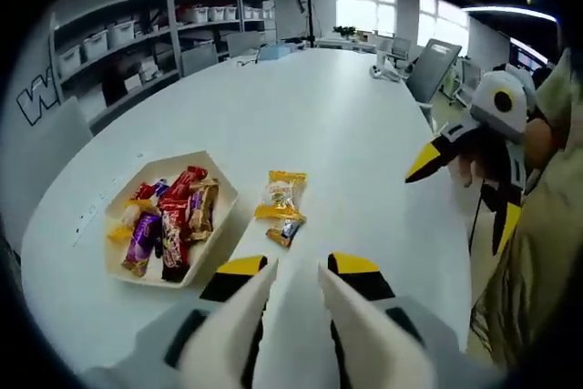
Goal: Place the target food into the container with the food tongs after gripping and lifting it, then release it inside without dropping or visibly crushing the food.
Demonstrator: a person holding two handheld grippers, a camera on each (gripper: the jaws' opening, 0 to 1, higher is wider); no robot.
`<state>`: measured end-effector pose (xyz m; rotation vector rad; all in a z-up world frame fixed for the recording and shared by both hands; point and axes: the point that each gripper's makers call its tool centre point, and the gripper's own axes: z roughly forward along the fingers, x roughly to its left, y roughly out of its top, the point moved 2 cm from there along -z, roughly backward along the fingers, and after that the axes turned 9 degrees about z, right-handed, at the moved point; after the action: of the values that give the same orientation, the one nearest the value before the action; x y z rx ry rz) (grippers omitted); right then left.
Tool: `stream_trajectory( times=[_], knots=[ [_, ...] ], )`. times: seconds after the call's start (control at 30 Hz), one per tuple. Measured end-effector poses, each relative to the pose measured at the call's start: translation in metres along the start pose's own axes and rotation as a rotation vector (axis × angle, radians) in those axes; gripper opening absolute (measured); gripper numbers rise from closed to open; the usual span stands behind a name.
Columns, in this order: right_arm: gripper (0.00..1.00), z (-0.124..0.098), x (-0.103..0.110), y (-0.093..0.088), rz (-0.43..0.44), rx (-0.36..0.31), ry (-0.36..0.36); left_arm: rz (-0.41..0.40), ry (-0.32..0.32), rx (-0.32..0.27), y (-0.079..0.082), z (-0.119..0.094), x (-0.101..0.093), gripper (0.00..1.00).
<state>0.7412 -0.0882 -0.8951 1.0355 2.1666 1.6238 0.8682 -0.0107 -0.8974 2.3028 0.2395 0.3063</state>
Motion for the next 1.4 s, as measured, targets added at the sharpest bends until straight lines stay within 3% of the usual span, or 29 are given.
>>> stream_trajectory(
  times=[0.27,0.87,1.4],
  knots=[
    [0.71,0.000,-0.001,-0.003,0.004,0.003,0.000,0.021,-0.020,-0.009,0.001,0.007,-0.008,0.25],
    [0.71,-0.002,-0.004,-0.006,0.015,0.004,-0.006,0.057,0.004,-0.033,0.017,0.035,0.000,0.25],
    [0.71,-0.003,-0.008,-0.010,0.026,0.006,-0.010,0.017,-0.014,-0.010,0.015,0.056,0.008,0.25]
  ],
)
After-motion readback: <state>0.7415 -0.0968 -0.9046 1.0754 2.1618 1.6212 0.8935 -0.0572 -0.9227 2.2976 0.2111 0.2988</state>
